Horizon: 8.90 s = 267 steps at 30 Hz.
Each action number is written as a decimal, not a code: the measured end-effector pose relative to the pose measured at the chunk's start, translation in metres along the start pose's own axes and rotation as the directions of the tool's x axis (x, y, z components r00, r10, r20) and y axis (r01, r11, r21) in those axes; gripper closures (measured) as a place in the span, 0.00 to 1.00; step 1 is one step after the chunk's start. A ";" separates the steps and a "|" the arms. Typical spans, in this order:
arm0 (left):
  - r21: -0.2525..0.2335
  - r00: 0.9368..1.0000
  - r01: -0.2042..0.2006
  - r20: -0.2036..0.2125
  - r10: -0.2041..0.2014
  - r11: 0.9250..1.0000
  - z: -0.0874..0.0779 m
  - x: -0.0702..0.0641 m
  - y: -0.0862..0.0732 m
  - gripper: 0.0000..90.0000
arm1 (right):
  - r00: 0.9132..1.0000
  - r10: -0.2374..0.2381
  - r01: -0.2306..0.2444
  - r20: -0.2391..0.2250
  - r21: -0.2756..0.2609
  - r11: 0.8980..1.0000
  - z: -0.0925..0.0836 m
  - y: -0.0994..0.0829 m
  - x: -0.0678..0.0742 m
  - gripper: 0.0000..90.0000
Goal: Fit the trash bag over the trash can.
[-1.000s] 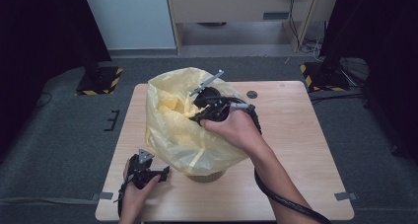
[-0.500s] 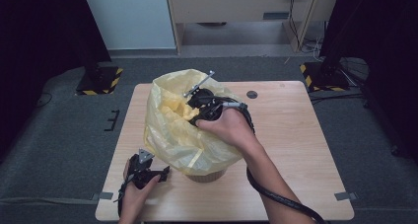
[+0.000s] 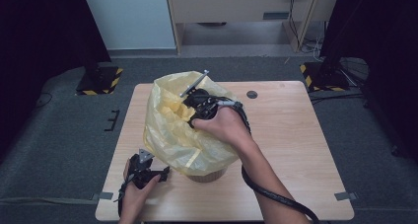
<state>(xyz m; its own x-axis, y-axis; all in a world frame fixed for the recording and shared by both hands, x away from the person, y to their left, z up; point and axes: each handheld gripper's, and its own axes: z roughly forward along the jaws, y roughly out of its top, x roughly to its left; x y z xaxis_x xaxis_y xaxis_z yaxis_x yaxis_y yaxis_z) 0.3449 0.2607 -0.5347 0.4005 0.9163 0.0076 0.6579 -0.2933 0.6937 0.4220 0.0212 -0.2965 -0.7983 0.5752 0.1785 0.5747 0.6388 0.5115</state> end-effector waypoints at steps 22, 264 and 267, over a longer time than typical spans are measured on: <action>0.001 1.000 0.000 0.001 0.000 1.000 0.000 0.000 0.000 0.01 | 0.999 0.024 -0.024 -0.025 -0.001 1.000 0.008 0.013 -0.001 0.96; -0.117 0.987 0.104 0.131 -0.088 0.988 -0.064 0.000 0.094 1.00 | 0.945 0.320 -0.326 -0.062 -0.202 0.923 -0.001 -0.143 -0.091 1.00; -0.111 0.988 0.107 0.125 -0.093 0.988 -0.061 0.001 0.093 1.00 | 0.943 0.328 -0.334 -0.063 -0.196 0.922 0.003 -0.144 -0.092 1.00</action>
<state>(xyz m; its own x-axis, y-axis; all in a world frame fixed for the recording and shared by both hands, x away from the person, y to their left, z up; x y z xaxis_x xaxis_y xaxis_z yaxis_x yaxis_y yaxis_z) 0.3680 0.2511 -0.4263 0.4138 0.8984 -0.1469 0.6224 -0.1615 0.7658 0.4128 -0.1219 -0.3889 -0.5755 0.7194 0.3890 0.7611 0.2972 0.5765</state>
